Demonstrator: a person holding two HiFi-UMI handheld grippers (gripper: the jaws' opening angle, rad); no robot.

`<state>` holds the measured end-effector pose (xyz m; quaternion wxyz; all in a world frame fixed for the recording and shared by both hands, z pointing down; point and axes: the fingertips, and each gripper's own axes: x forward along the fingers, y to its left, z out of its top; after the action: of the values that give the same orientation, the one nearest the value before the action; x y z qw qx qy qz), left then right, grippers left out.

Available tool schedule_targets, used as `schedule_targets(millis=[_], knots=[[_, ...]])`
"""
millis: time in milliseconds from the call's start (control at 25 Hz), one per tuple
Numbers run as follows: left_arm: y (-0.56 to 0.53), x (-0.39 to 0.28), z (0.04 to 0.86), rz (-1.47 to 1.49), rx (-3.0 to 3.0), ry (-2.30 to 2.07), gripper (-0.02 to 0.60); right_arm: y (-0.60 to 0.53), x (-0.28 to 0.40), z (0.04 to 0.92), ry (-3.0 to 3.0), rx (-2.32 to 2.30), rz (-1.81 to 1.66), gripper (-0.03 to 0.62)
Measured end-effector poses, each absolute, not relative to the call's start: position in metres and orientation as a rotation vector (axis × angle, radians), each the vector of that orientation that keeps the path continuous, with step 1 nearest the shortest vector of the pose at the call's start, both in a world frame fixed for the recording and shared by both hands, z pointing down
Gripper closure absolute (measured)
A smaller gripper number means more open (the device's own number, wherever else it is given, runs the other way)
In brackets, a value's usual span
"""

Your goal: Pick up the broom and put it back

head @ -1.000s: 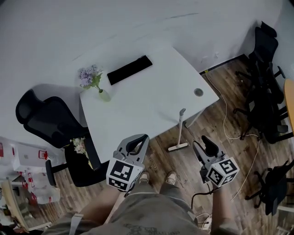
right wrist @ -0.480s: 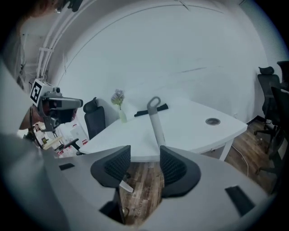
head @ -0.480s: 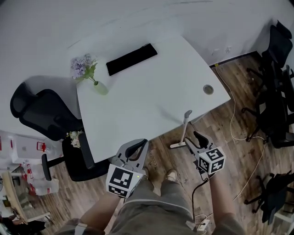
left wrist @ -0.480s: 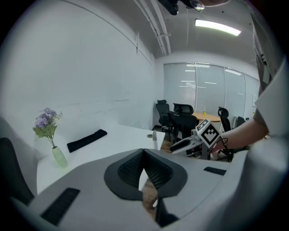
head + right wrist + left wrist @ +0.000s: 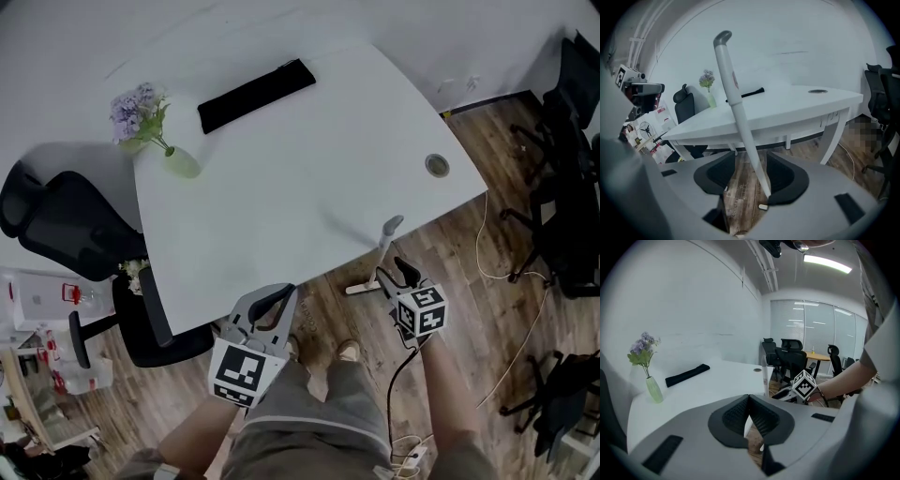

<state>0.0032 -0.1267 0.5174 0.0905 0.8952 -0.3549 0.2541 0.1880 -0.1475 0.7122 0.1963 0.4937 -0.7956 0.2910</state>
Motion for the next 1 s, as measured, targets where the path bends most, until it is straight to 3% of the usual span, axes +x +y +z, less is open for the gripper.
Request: schedule_targets(millis=[520, 680, 1000], knots=[[-0.138, -0.002, 0.540, 0.677, 2.727, -1.099, 0.565, -0.170, 0.169, 0.782, -2.201, 1.411, 0.720, 0.386], [-0.133, -0.006, 0.540, 0.657, 2.740, -1.110, 0.565, -0.169, 0.172, 0.784, -2.191, 1.463, 0.720, 0.468], [-0.120, -0.023, 0.513, 0.696, 2.800, -1.104, 0.566, -0.130, 0.185, 0.773, -2.051, 1.493, 0.717, 0.485]])
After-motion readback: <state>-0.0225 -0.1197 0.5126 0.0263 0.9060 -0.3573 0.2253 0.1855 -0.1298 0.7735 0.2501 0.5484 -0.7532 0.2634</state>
